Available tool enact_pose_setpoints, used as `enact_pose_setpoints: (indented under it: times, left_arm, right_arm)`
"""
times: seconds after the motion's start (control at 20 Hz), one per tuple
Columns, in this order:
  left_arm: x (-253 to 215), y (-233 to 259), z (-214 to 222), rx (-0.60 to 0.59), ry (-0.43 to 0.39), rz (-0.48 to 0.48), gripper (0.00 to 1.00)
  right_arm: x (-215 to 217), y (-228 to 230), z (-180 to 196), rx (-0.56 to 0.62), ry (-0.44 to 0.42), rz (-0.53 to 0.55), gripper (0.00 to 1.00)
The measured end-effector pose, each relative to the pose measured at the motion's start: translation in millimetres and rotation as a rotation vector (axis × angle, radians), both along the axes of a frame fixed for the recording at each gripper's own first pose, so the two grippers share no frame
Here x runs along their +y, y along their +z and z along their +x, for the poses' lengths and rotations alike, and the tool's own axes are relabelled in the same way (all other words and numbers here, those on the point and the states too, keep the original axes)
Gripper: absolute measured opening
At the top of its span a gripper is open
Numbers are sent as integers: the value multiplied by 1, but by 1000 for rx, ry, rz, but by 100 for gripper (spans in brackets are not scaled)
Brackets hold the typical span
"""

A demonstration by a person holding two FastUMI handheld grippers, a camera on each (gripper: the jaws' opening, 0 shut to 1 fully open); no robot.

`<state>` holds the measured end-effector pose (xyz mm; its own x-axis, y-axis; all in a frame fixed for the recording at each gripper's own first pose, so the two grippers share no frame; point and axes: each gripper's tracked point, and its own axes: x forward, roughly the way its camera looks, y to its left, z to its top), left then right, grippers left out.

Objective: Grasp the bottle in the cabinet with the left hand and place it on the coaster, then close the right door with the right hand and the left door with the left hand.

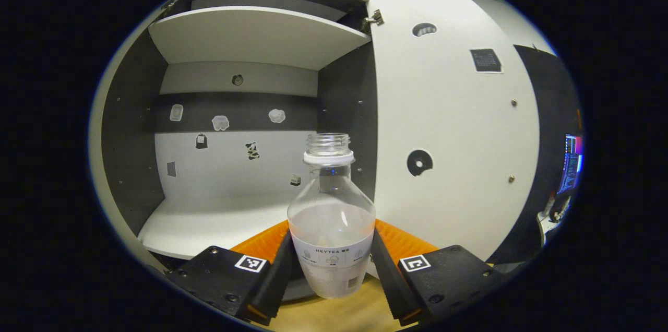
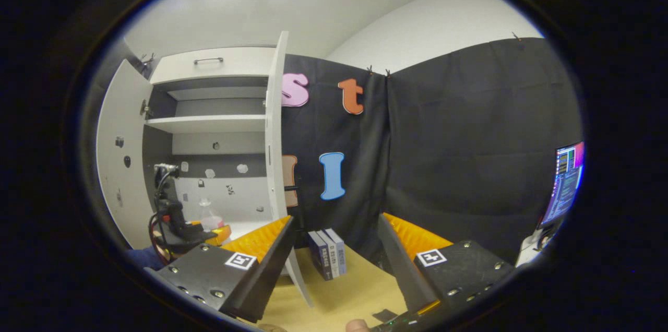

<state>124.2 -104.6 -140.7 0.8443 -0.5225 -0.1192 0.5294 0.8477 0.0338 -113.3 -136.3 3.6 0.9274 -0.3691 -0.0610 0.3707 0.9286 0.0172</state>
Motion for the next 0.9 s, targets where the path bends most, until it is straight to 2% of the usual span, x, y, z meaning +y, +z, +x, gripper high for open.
enact_pose_setpoints:
  times: [0.35, 0.65, 0.9]
  left_arm:
    - [-6, -50, -50, 64, -84, -78, 78]
    - [-2, -105, -95, 142, -179, -70, 78]
    - [-5, -145, -136, 215, -271, -117, 78]
  right_arm:
    - [-16, 8, -7, 16, 7, -30, 96]
    - [-36, 17, -8, 2, 4, -39, 96]
    - [-44, 32, -7, -19, 13, -57, 96]
